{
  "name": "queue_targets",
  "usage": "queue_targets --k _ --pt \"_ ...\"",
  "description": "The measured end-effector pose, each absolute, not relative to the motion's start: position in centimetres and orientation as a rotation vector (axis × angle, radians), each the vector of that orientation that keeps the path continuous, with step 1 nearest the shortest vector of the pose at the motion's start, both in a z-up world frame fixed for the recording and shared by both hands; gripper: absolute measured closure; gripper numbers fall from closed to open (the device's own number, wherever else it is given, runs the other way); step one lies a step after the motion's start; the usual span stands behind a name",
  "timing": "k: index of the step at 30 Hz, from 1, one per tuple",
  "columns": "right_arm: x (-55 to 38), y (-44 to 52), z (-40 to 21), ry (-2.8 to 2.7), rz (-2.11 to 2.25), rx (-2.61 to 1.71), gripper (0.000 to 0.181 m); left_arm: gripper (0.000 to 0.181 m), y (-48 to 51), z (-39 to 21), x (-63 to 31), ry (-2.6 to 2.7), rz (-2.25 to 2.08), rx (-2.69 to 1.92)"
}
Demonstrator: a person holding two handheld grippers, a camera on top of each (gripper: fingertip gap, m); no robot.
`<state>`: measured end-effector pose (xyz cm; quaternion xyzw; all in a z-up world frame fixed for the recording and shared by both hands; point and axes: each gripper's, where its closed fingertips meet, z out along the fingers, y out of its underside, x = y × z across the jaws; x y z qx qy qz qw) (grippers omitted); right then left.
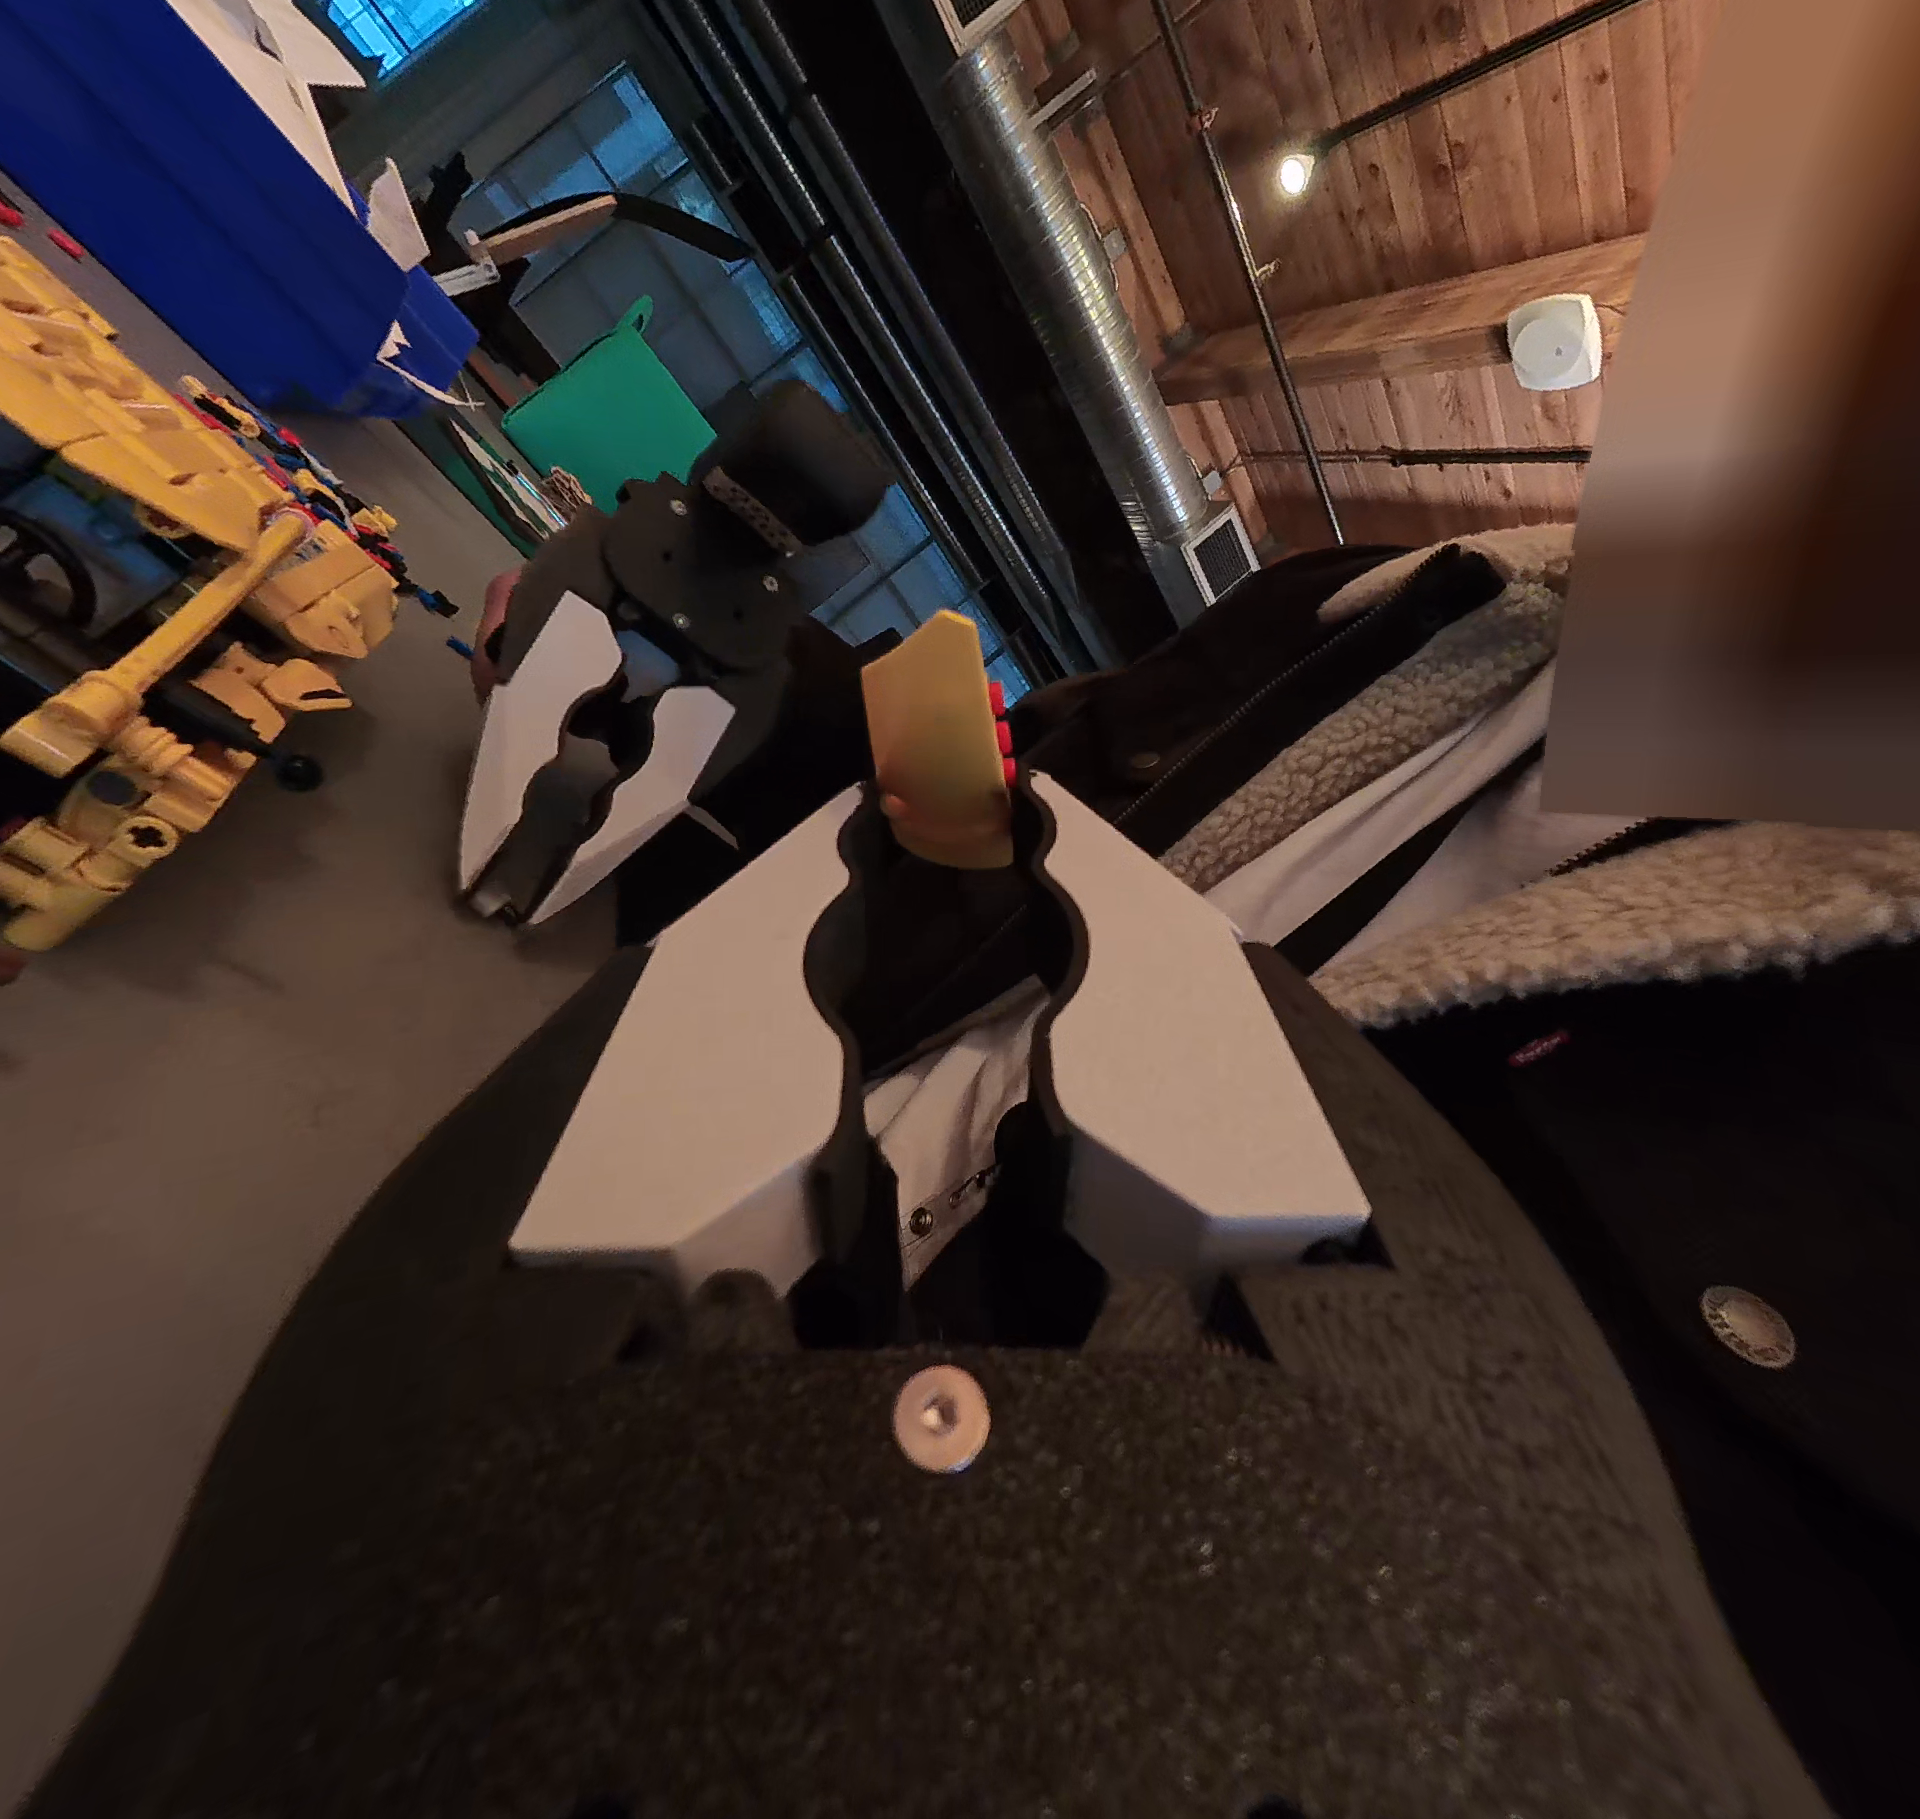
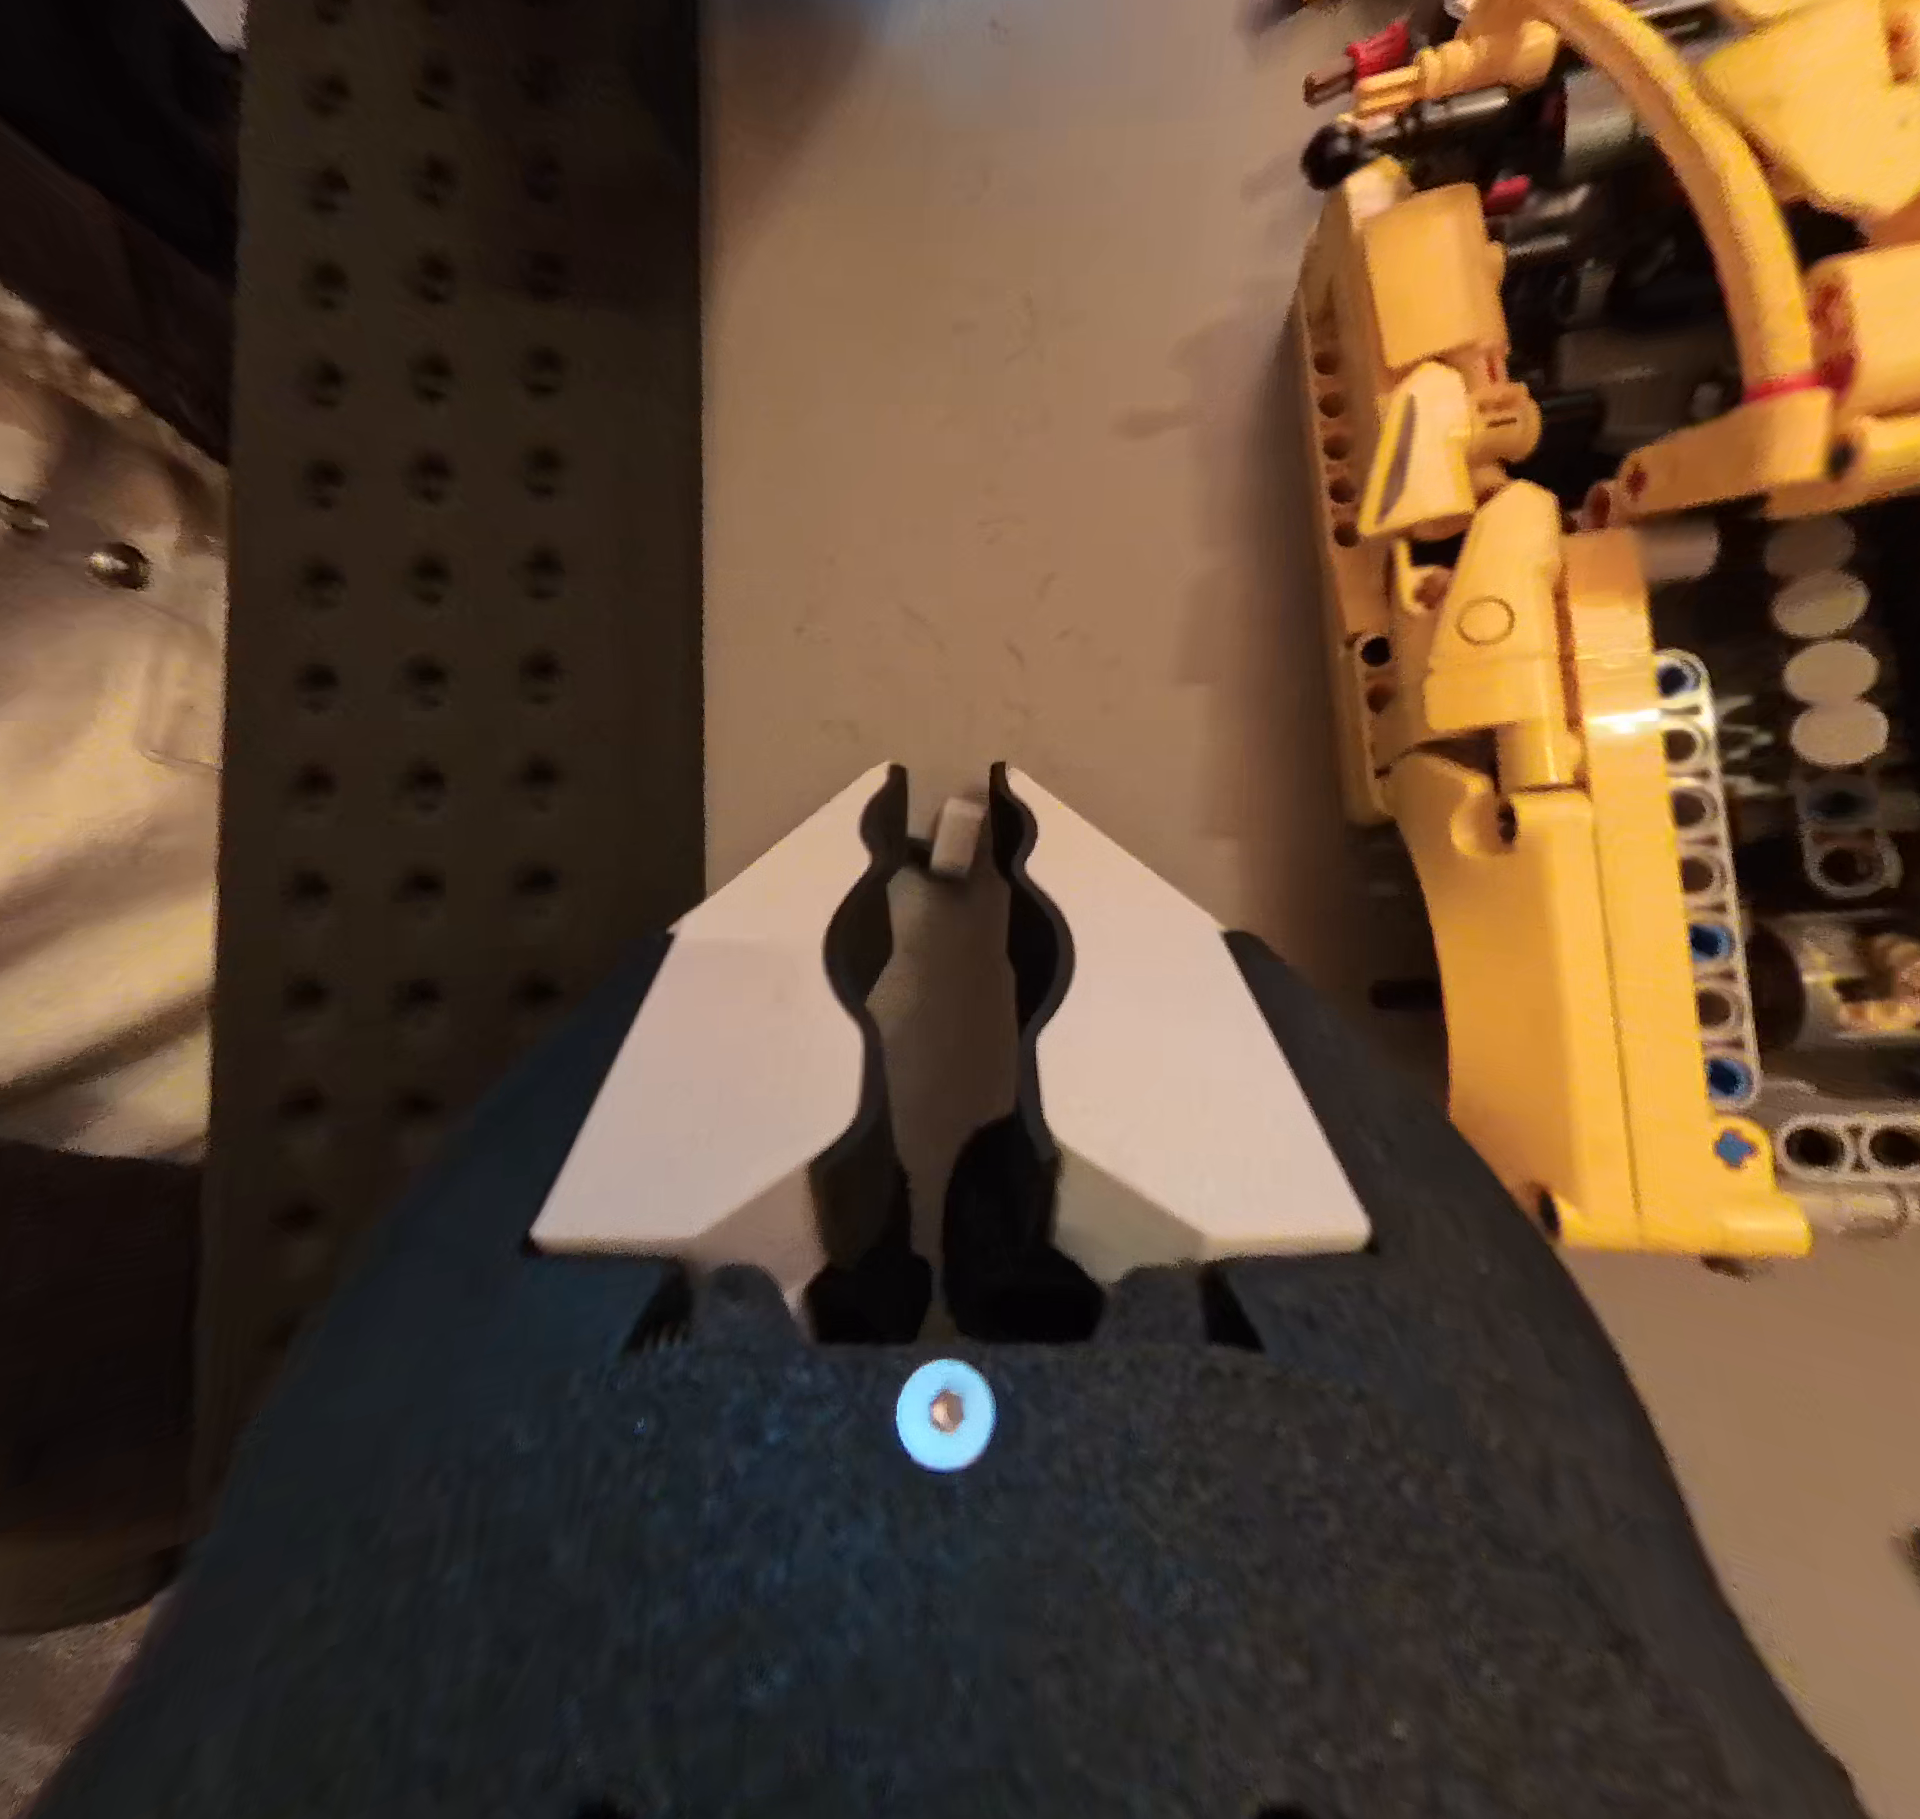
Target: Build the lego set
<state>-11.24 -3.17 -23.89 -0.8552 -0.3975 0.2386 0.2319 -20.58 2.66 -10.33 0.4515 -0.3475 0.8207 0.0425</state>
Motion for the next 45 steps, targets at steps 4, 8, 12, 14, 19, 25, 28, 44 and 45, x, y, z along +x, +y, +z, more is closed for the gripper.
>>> queue_targets --k 4,8,12,14,19,25,28,44,45 --pt "-10.1 -3.9 -23.9 -1.053 0.755 -2.406 0.167 0.157 2.7 -10.3 -20.6 -1.059 2.512 1.379" --pt "-9.7 -4.0 -23.5 -1.108 0.773 -2.326 0.165 0.157 2.6 -10.3 -20.6 -1.048 2.508 1.361" --pt "-10.9 -4.6 -23.8 -1.147 0.858 -2.331 0.164 0.157 2.3 -10.3 -20.6 -1.055 2.498 1.355" --pt "-11.9 -5.1 -23.7 -1.172 0.899 -2.307 0.164 0.157 2.5 -10.3 -20.6 -1.049 2.505 1.354" --pt "-12.1 -4.7 -23.3 -1.228 0.791 -2.199 0.162 0.157 2.4 -10.2 -20.7 -1.049 2.506 1.348" --pt "-12.2 -4.2 -24.3 -1.383 0.557 -2.057 0.159 0.157 2.2 -9.3 -21.3 -1.0 2.53 1.246" --pt "-12.5 -3.8 -24.6 -1.424 0.537 -2.007 0.164 0.157 1.7 -8.7 -21.8 -0.97 2.52 1.152" --pt "-22.6 1.7 -9.5 -1.689 0.12 -1.11 0.166 0.157 -1.1 -8.8 -22.4 -0.953 2.345 0.971" --pt "-22.6 1.8 -9.3 -1.698 0.127 -1.111 0.166 0.157 -0.9 -8.7 -22.3 -0.943 2.362 0.975"
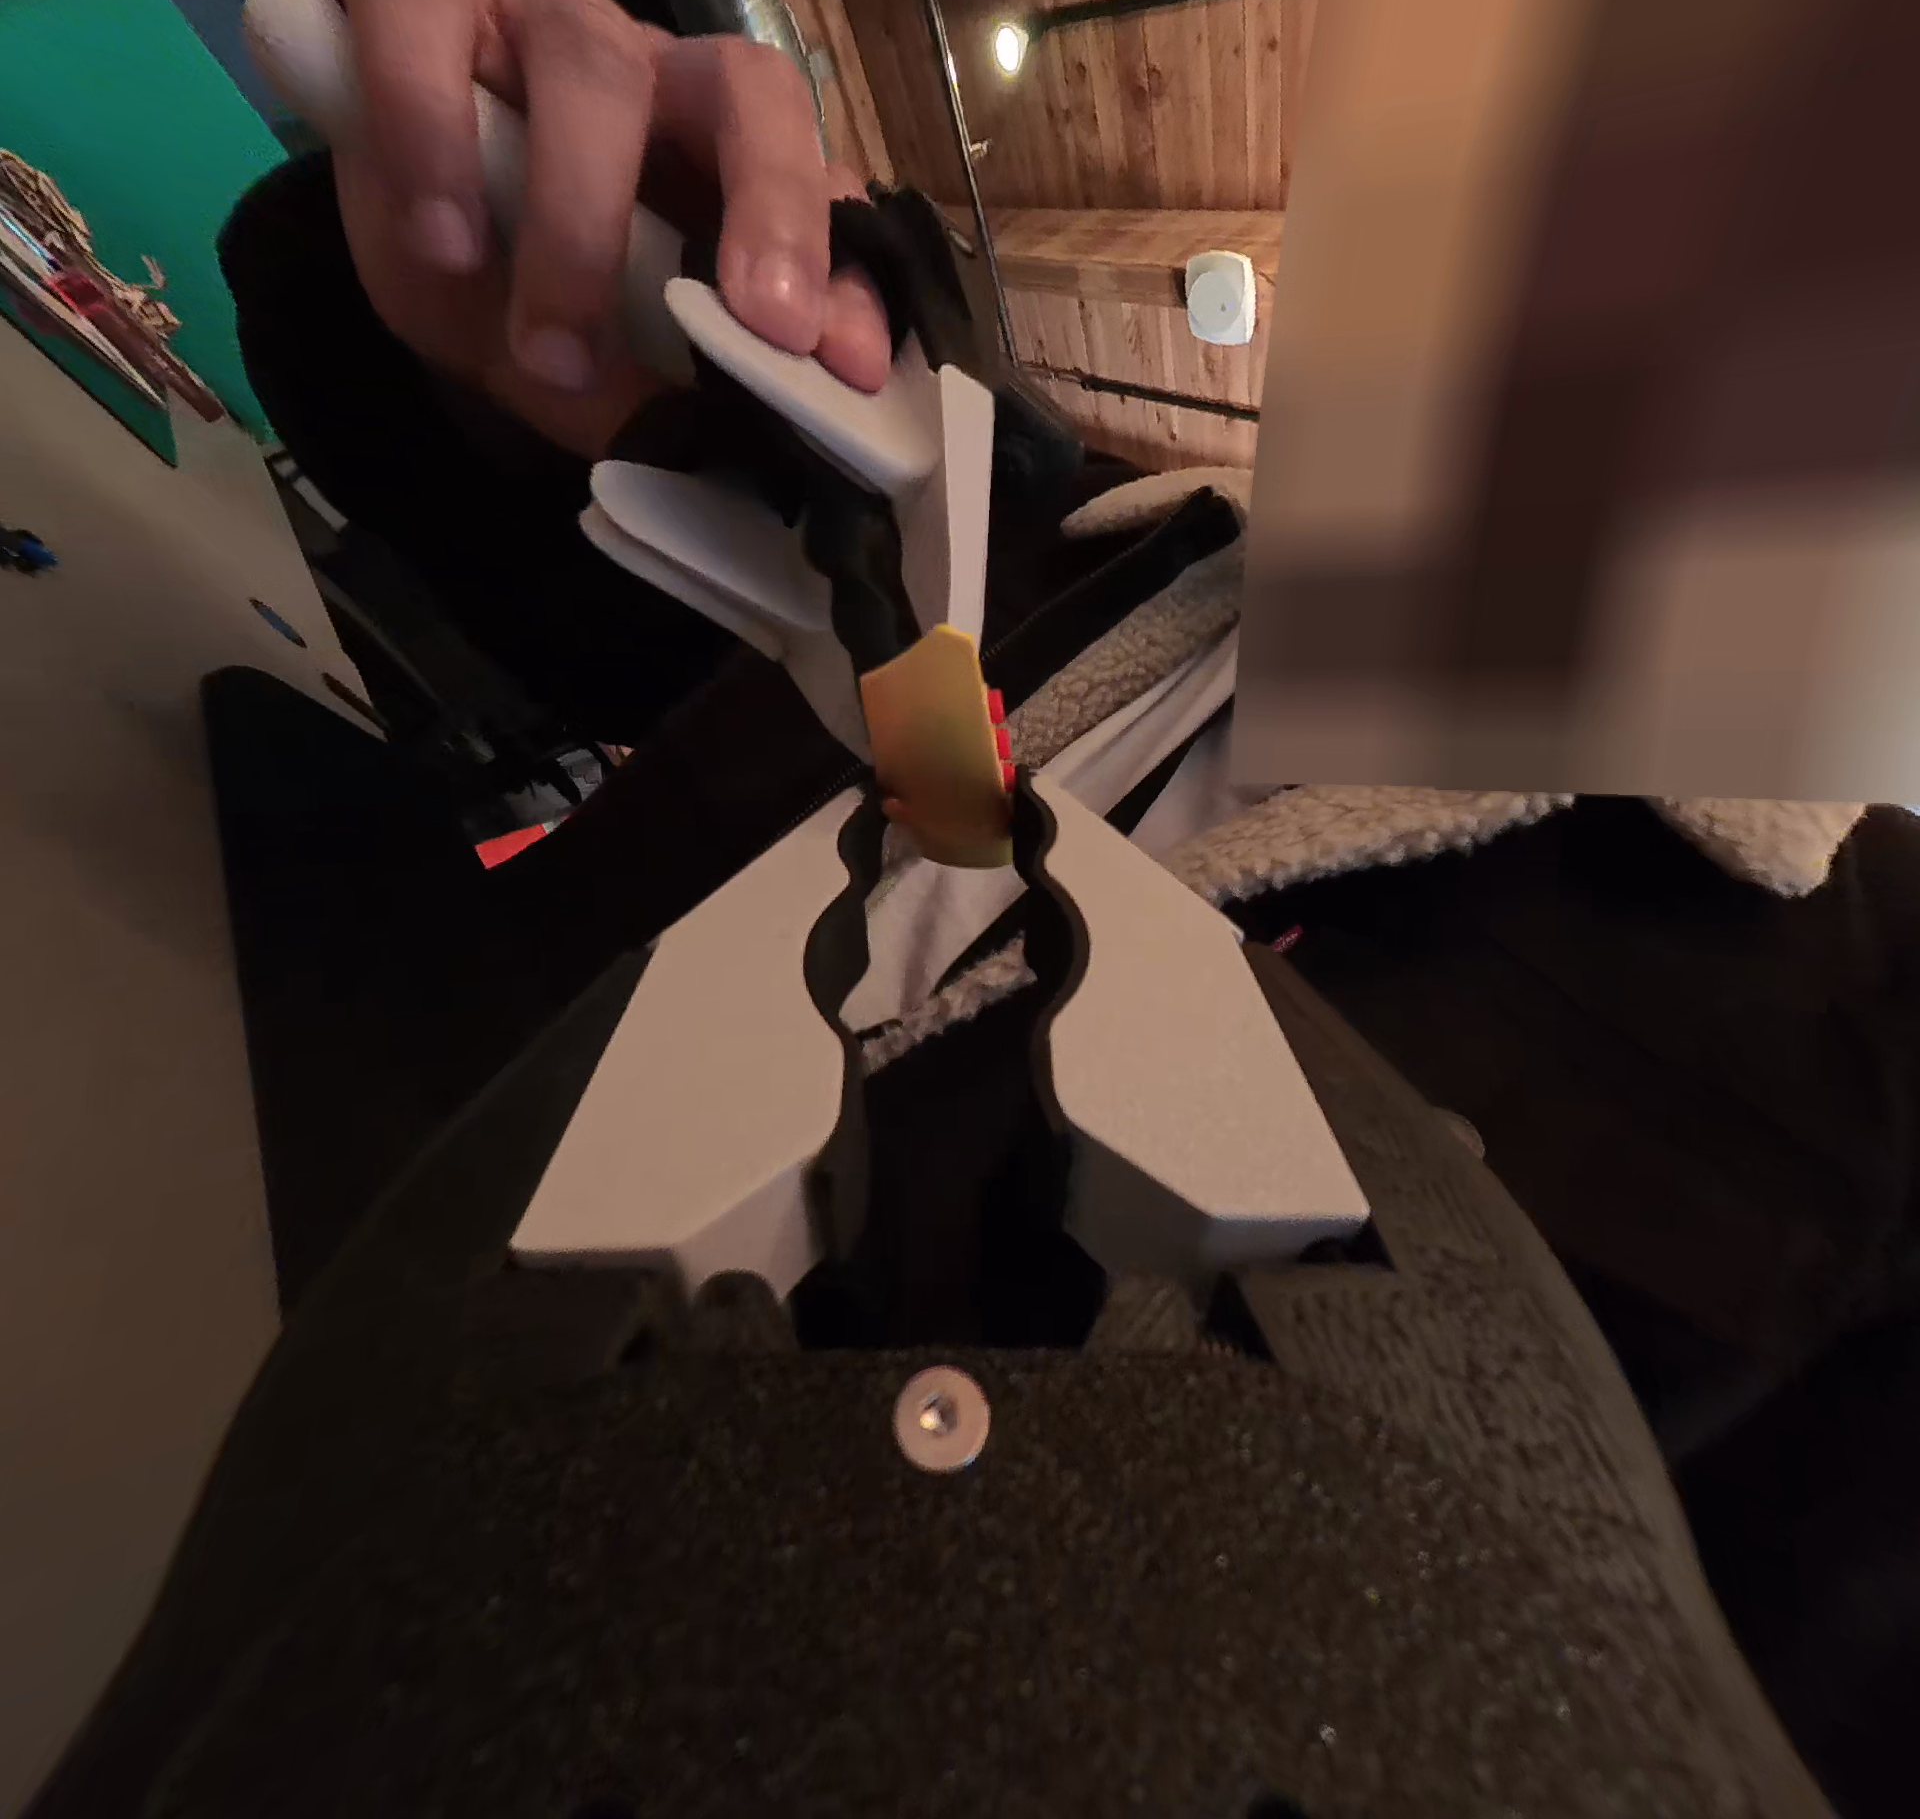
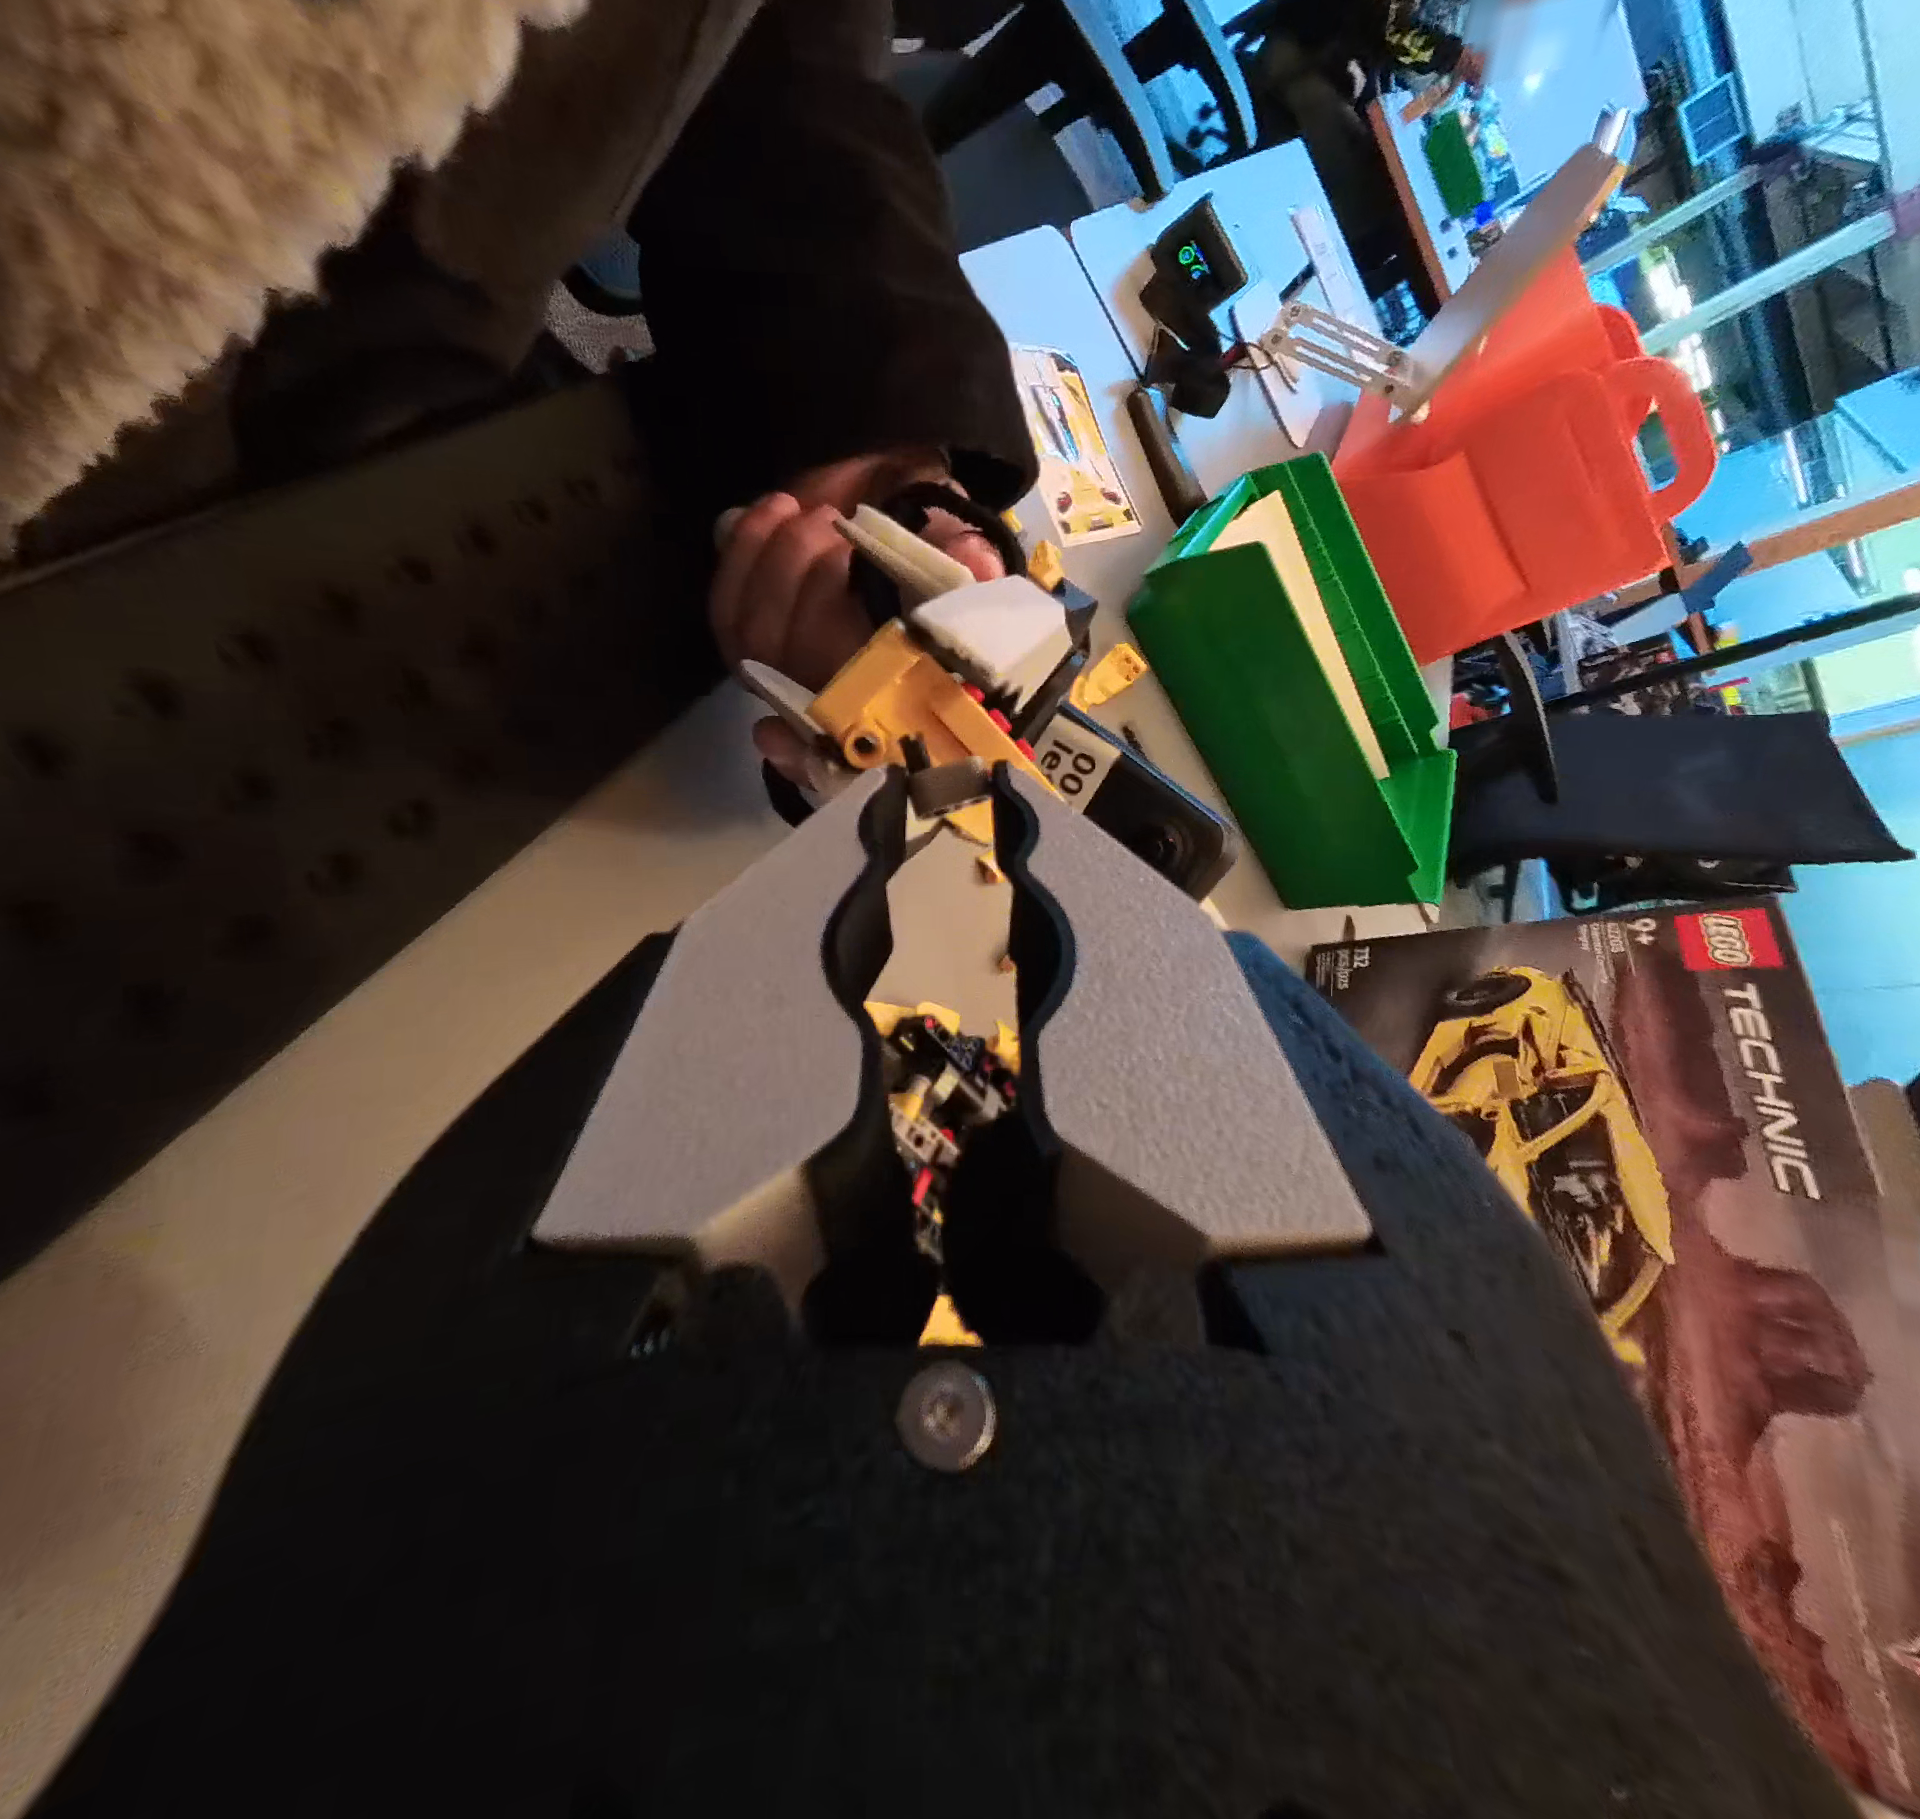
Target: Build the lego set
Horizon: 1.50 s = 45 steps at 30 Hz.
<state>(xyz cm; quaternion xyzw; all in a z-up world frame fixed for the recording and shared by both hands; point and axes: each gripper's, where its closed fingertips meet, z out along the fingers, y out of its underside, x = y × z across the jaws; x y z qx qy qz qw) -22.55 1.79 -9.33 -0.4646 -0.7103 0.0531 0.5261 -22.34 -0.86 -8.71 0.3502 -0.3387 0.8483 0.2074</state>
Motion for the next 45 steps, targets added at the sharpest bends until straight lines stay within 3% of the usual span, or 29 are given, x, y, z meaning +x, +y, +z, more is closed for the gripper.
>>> queue_targets --k 11,17,20,24,31,34,36,38,41,45 --pt "-23.9 0.3 -7.4 -1.786 0.336 -1.043 0.166 0.157 -1.5 -7.4 -22.7 -0.923 2.389 0.85" --pt "-23.2 -0.2 -5.5 -1.646 0.685 -1.291 0.166 0.157 -1.4 -5.4 -24.3 -0.893 2.423 0.67" --pt "-20.6 -1.5 -10.1 -1.678 0.826 -1.595 0.166 0.157 -1.6 -6.1 -23.9 -0.949 2.412 0.753" --pt "-15.8 -1.3 -19.9 -1.728 0.429 -1.857 0.165 0.156 -1.6 -7.8 -22.9 -1.008 2.362 0.919" --pt "-13.9 -3.0 -24.6 -1.53 0.549 -2.102 0.165 0.156 -2.1 -9.8 -21.7 -1.054 2.264 1.06" --pt "-14.1 -3.0 -24.5 -1.478 0.595 -2.082 0.164 0.156 -2.3 -10.0 -21.7 -1.064 2.244 1.062" --pt "-14.2 -2.5 -23.7 -1.401 0.643 -2.105 0.136 0.156 -2.6 -10.2 -21.7 -1.088 2.221 1.063" --pt "-15.8 -1.8 -20.5 -1.248 0.839 -2.066 0.125 0.156 -3.1 -10.5 -21.9 -1.135 2.18 1.062" --pt "-19.1 -1.2 -13.7 -1.032 1.196 -1.854 0.128 0.156 -4.1 -11.4 -22.1 -1.227 2.099 1.067" --pt "-21.2 -1.9 -11.7 -1.07 1.433 -1.754 0.138 0.156 -5.2 -12.1 -22.6 -1.311 2.004 1.04"
